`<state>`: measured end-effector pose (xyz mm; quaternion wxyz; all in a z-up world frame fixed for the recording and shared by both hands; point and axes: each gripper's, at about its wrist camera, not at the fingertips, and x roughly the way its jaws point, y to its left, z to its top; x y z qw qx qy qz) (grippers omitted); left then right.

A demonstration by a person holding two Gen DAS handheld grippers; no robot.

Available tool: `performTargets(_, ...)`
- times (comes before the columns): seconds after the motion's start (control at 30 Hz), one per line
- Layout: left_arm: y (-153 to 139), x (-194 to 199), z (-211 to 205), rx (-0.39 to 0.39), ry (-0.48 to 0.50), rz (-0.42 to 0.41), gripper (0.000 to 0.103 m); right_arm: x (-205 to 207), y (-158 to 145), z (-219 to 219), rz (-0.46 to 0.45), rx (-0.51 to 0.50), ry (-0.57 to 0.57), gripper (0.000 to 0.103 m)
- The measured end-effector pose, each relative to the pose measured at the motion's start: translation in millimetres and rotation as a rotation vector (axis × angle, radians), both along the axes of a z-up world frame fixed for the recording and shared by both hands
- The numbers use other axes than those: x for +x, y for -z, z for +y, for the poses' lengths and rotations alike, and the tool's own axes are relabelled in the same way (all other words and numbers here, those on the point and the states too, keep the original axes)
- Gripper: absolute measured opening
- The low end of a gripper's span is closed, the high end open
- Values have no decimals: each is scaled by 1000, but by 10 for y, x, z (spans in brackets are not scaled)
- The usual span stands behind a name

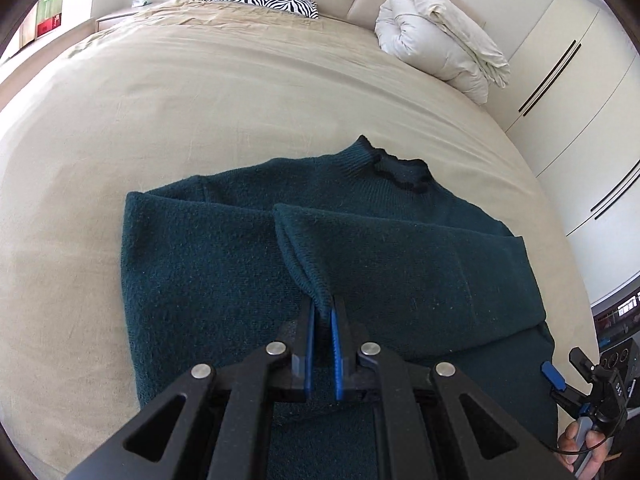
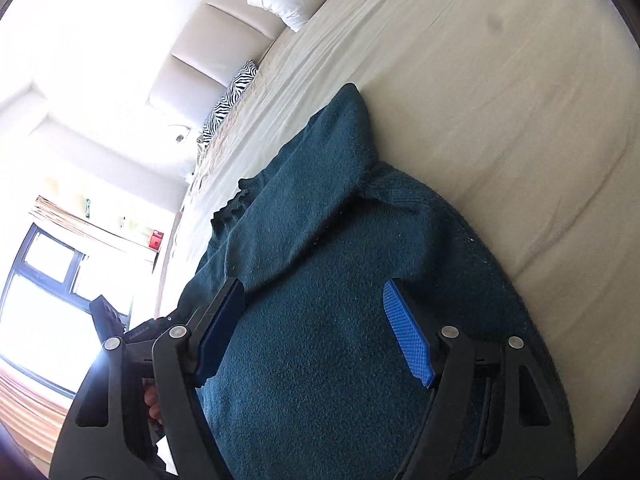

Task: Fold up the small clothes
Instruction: 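Fold the held sleeve across the sweater body with the right gripper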

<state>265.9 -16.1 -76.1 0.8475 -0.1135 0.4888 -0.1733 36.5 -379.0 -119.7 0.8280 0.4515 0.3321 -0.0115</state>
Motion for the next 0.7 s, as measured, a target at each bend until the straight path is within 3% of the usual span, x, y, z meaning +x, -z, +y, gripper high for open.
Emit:
performTargets(0.27,178,-10,59,-39,4,10,9,292,-237,-182,-66,79,7,71)
performTargets(0.43,223,-57,93,-54,13,1,10,886,-252,-553,-57,178,-33,73)
performTargets(0.57,275,-68,157,-98,6,11,10,1446,-97,-816,-29,260,-54,73)
performTargets(0.7,297,-86,158,-87,19,-2,10,1808,212,-1034,16,330,-31,73)
